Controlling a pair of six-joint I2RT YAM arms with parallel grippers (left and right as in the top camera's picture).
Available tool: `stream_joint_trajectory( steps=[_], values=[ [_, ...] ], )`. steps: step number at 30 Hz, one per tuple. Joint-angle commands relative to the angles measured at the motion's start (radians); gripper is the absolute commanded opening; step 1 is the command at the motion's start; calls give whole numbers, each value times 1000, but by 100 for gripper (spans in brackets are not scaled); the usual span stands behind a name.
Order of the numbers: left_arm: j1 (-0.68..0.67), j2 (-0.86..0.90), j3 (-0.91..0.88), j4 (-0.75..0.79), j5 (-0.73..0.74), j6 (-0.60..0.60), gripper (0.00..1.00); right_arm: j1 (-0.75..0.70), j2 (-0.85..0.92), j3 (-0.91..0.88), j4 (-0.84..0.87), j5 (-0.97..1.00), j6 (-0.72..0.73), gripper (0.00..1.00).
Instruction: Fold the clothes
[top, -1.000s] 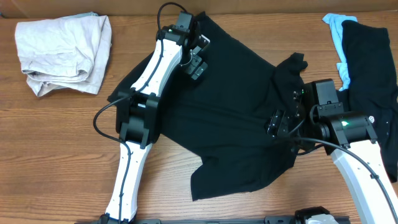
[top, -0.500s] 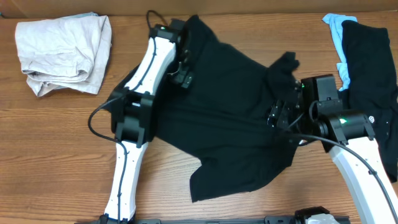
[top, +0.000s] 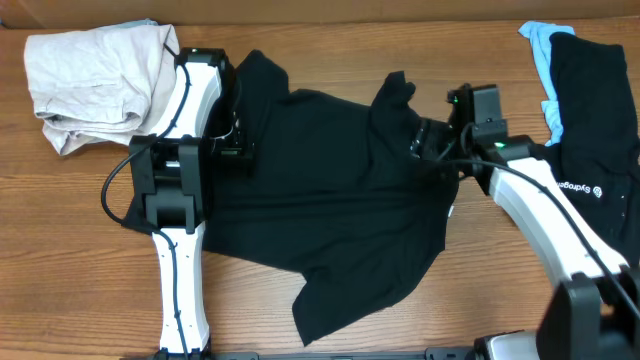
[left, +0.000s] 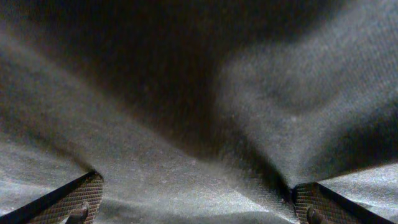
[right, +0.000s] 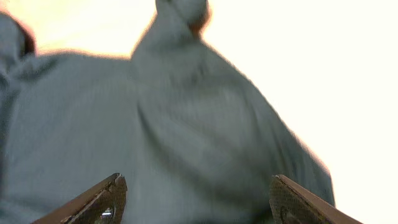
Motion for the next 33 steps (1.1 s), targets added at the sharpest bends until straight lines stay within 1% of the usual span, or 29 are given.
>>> stream_joint_trajectory(
  steps=[1, 5, 9, 13, 21, 27, 33],
  values=[
    [-3, 94, -66, 10, -119, -60, 100, -3, 74, 19, 119, 13, -91, 77],
    [-2, 94, -66, -6, -119, -76, 100, -3, 174, 45, 264, -13, -91, 75],
    [0, 87, -66, 5, -119, -99, 100, -3, 258, 99, 308, -32, -92, 75],
    [10, 35, -60, 50, -120, -111, 100, -3, 354, 165, 372, -44, -115, 74],
    [10, -162, -19, 213, -119, -65, 100, -3, 489, 209, 498, -75, -116, 60],
    [10, -315, 34, 323, -119, -66, 100, -3, 520, 209, 559, -77, -109, 49],
    [10, -419, 52, 361, -119, -65, 100, -3, 561, 209, 615, -77, -109, 48]
  ],
)
